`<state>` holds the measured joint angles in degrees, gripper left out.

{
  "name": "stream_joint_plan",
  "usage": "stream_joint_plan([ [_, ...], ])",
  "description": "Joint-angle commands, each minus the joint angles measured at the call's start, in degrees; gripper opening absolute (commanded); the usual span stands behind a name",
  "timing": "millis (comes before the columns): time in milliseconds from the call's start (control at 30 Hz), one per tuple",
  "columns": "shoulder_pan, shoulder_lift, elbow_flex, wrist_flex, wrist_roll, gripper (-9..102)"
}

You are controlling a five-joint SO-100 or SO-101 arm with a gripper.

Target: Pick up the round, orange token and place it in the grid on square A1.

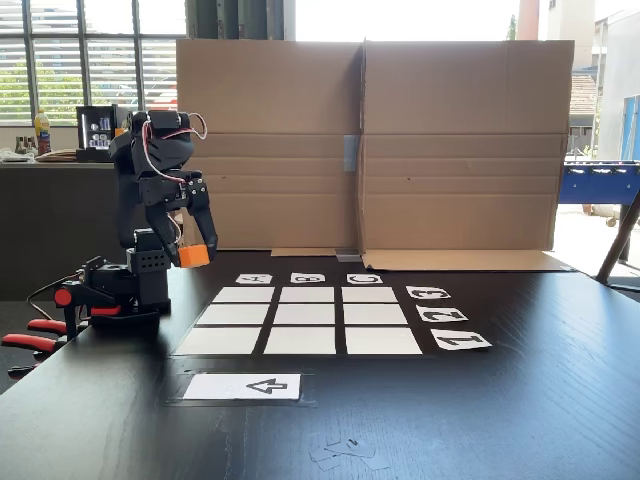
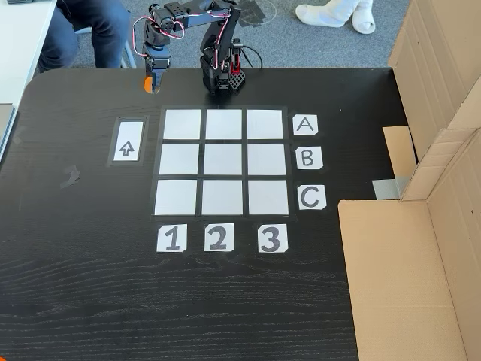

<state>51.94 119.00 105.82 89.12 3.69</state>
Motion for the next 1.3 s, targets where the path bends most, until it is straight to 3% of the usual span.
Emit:
stream_joint_plan([
  [0, -1.4, 5.4, 4.3, -0.8, -0.3, 11],
  [433, -9.4, 10.2, 17.9, -3.4, -1.1, 11],
  [1267, -12.3, -9.8, 23.3, -19.2, -2.1, 11],
])
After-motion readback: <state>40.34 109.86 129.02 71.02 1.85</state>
